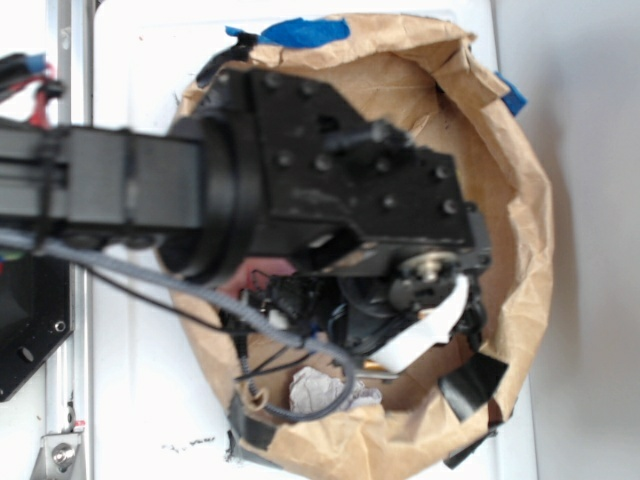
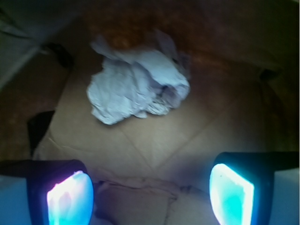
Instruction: Grab the white paper.
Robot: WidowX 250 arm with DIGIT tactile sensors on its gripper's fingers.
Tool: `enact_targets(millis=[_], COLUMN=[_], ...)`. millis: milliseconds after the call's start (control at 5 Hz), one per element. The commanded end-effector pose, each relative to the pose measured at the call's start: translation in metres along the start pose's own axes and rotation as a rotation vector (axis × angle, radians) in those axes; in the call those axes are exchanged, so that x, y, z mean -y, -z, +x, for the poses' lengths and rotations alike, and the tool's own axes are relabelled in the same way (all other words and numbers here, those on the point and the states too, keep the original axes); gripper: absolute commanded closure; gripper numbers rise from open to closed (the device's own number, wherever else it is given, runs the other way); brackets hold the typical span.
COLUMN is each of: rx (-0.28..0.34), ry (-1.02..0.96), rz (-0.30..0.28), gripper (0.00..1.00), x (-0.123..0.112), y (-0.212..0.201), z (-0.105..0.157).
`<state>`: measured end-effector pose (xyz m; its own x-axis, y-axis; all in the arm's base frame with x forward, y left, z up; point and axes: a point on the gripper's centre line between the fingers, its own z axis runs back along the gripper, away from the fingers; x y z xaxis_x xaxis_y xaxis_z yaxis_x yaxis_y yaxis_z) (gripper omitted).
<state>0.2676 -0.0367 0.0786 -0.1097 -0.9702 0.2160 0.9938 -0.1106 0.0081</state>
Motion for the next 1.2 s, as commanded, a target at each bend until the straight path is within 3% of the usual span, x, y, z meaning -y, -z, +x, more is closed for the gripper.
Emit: enact_targets(millis=[0, 400, 600, 1000], rx=[0.032, 0.032, 0.157, 0.176], ry=[0.079, 0.079, 0.097, 0.141], rz=[0.072, 0.072, 0.095, 0.14], gripper=[0.0, 0.0, 0.0, 0.0], x=[0.004, 0.004, -0.005, -0.004], y=[-0.005, -0.005, 0.014, 0.022], z=[0.024, 0.024, 0.023, 0.039])
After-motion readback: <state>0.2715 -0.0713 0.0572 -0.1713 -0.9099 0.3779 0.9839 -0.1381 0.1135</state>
